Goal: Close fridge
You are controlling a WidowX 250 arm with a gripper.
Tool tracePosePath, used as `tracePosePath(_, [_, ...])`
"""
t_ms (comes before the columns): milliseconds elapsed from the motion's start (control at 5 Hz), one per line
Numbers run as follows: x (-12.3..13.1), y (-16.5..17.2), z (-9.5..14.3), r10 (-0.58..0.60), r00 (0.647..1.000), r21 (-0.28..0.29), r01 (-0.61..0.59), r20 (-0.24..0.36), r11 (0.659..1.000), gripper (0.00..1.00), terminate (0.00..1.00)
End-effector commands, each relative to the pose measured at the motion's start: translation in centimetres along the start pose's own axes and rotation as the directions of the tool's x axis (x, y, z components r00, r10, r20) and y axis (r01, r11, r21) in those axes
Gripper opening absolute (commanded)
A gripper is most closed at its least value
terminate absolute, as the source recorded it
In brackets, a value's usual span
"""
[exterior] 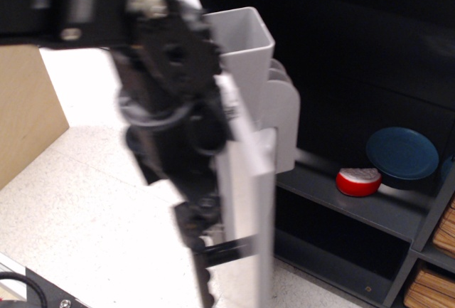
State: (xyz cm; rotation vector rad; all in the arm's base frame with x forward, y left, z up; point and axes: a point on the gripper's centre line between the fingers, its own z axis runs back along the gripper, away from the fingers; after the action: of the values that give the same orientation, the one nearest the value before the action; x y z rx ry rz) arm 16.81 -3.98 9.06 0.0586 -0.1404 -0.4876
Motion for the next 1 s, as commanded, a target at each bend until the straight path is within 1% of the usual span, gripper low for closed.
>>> tracePosePath(0, [5.8,0.5,0.0,0.107,0.993,-0.004,-0.106,0.051,0.994,1.0,0.0])
tracePosePath(200, [9.0,1.1,-0.2,0.148,0.985,0.001,-0.149,0.085,0.989,1.0,0.0])
tracePosePath(400, [11.8,2.1,-0.3,0.203,0.973,-0.007,-0.203,0.114,0.979,1.0,0.0])
tracePosePath(600, [14.1,3.0,-0.2,0.249,0.955,-0.015,-0.25,0.162,0.968,1.0,0.0])
tracePosePath(800, [15.3,3.4,-0.5,0.278,0.933,0.006,-0.287,0.23,0.958,1.0,0.0])
